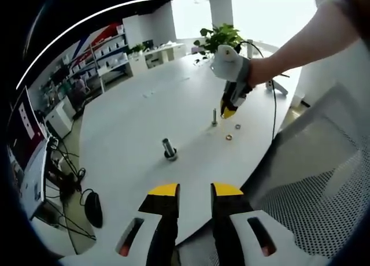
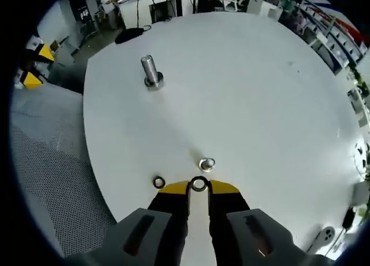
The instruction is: Place the washer onto the threaded stud by aligning its center hole with the stud, sliding it down to the base, and recovering from edge contact or off-axis alignment until the washer reaches the visible bottom stop.
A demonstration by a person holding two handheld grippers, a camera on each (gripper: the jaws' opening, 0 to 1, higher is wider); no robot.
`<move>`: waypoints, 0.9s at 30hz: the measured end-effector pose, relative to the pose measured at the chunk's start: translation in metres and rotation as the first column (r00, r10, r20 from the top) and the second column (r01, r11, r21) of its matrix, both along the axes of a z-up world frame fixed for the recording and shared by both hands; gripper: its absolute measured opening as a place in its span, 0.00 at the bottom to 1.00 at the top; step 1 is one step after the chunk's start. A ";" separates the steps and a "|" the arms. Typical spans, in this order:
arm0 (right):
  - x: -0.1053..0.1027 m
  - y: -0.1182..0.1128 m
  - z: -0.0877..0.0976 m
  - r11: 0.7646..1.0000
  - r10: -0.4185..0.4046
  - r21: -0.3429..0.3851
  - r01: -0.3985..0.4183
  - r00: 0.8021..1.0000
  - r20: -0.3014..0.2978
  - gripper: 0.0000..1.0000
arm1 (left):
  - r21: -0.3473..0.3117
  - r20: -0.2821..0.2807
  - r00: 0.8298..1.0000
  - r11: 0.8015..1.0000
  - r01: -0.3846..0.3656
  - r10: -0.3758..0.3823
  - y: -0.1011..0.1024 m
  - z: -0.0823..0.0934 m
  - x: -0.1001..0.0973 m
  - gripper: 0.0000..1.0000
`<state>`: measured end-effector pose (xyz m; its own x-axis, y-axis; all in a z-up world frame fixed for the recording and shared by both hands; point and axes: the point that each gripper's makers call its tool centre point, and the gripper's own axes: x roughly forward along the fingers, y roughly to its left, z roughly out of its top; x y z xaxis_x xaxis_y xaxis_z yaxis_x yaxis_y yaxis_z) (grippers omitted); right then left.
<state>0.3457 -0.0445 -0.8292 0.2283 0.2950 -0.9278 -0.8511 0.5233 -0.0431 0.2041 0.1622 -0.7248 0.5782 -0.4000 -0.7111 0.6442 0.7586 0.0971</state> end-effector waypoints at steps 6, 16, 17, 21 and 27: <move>0.002 0.003 0.005 1.000 0.004 0.007 -0.005 0.999 0.032 0.13 | -0.004 0.006 1.000 1.000 0.000 0.000 0.000 0.001 0.000 0.19; 0.008 -0.001 0.018 1.000 0.000 0.005 -0.001 0.996 0.085 0.13 | -0.006 0.010 1.000 1.000 0.017 -0.017 -0.003 0.002 -0.001 0.19; 0.008 0.002 0.020 1.000 0.010 0.008 -0.010 0.996 0.089 0.13 | -0.005 0.009 1.000 1.000 0.017 -0.017 -0.003 0.002 -0.001 0.19; 0.011 0.009 0.024 0.999 0.044 0.008 -0.046 0.993 0.106 0.13 | -0.002 0.008 1.000 1.000 0.021 -0.021 -0.003 0.001 -0.001 0.19; 0.016 0.012 0.021 0.999 0.054 -0.001 -0.054 0.993 0.107 0.13 | 0.001 0.005 1.000 1.000 0.020 -0.020 -0.003 0.001 -0.002 0.19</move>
